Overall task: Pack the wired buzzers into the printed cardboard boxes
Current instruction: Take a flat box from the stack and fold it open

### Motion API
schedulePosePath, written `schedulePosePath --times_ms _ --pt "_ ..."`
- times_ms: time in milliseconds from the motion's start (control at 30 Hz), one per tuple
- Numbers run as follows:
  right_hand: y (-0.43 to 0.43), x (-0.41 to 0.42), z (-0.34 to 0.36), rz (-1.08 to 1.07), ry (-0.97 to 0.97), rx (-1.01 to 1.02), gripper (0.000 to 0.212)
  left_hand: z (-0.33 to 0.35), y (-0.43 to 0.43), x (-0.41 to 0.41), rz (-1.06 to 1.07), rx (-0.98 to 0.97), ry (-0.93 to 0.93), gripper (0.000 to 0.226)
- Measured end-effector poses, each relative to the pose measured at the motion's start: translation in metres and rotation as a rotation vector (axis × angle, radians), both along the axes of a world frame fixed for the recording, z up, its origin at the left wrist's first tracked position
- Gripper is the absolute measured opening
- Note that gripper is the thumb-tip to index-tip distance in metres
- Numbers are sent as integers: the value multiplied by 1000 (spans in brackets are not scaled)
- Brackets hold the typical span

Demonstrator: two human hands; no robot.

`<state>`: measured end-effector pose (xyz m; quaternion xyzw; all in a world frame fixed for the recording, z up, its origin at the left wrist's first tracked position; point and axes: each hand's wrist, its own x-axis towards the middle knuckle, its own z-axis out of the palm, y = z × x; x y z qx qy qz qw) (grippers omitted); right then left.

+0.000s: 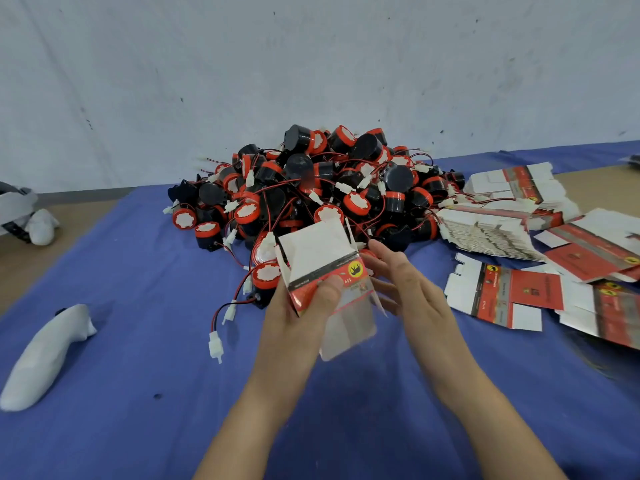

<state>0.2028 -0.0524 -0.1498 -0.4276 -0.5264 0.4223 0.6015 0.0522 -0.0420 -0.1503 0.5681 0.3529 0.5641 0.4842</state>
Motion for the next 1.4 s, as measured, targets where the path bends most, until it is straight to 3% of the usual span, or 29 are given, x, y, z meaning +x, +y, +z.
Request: schedulePosePath --times_ms 100,200,300,433,533,667,800,933,1000,1200,1400 --pt "-4 4 8 83 72 -198 45 4 -1 -4 -231 -161 -86 23" --pt "-9 6 12 262 249 -428 47 6 0 -4 -334 -260 -192 33" --pt "-16 3 9 378 396 -477 53 4 4 -4 -237 -289 -162 39" --pt "-21 -13 7 386 414 -360 39 1 3 -2 -6 -134 75 44" --pt "-23 -21 5 328 327 -255 38 -6 1 1 41 -23 73 56" --pt "-18 -26 -1 167 166 -39 56 -5 4 3 96 -11 11 48" --pt "-11 -27 -11 6 -109 94 69 -1 5 5 3 -107 -27 56" --pt "-11 -30 -18 -135 -477 215 66 0 -1 13 -23 -224 -249 57" --pt "-12 -32 -21 -195 -571 257 63 -2 -2 15 -14 -251 -328 61" --pt "-14 -31 -23 -252 -638 257 59 -2 -5 16 -11 -253 -352 64" --pt "-15 -27 -23 -276 -663 192 58 0 -8 18 -39 -216 -251 73"
